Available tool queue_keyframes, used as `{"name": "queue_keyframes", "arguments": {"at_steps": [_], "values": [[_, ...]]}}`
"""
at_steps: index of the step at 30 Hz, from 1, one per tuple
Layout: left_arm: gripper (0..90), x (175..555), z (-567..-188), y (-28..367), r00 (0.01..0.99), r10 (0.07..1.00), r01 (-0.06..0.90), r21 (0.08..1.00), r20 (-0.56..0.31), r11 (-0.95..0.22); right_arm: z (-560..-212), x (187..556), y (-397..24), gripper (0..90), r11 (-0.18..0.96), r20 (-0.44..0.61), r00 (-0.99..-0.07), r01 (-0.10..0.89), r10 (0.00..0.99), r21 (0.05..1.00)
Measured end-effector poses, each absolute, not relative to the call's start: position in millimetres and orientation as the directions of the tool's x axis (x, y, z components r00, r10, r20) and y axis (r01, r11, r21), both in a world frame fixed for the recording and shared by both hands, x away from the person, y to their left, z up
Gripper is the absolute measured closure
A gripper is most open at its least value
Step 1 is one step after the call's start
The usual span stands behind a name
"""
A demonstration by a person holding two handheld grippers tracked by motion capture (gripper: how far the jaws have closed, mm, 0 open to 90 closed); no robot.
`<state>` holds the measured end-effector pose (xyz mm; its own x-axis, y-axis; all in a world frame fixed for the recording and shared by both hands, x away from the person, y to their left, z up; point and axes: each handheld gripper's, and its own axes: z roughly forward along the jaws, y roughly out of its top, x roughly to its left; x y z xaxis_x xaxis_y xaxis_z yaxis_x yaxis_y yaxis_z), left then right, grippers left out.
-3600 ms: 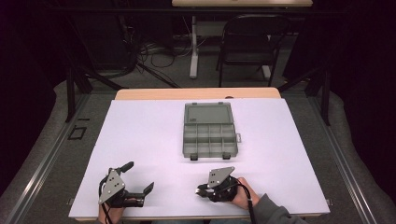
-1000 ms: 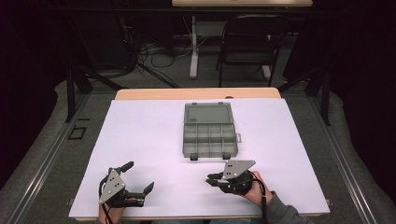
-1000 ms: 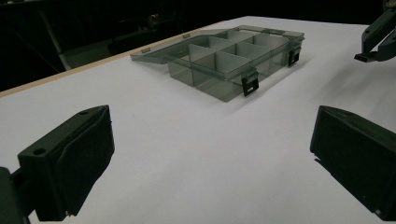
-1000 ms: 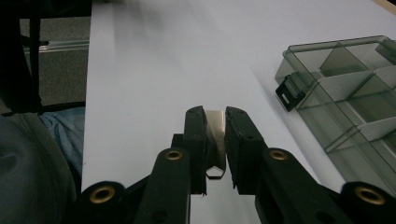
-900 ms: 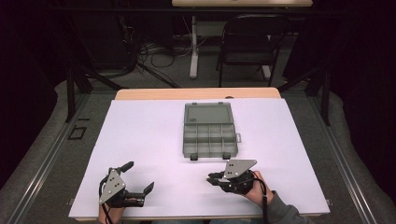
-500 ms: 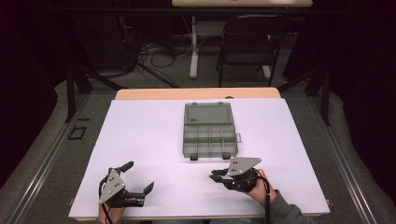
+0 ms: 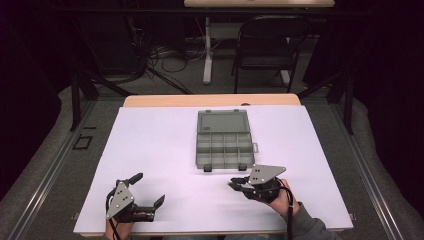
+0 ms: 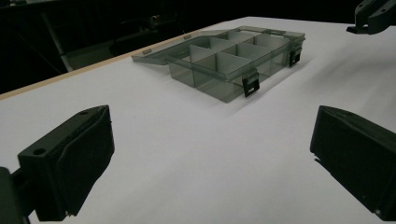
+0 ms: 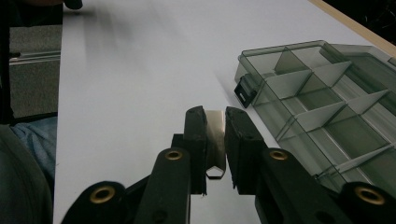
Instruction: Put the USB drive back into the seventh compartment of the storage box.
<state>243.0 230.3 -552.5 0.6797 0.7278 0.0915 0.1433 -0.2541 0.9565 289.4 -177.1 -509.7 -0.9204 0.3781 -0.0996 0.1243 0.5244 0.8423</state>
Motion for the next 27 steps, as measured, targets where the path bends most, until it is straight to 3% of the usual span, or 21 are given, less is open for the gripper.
{"name": "queue_keyframes", "arguments": {"at_steps": [27], "values": [[0.0,242.6,-552.2,230.3,0.678,0.729,0.141,0.957,0.094,-0.255,-500.9,301.6,-189.2,79.6,0.491,-0.14,-0.868,0.132,0.477,0.861]]}}
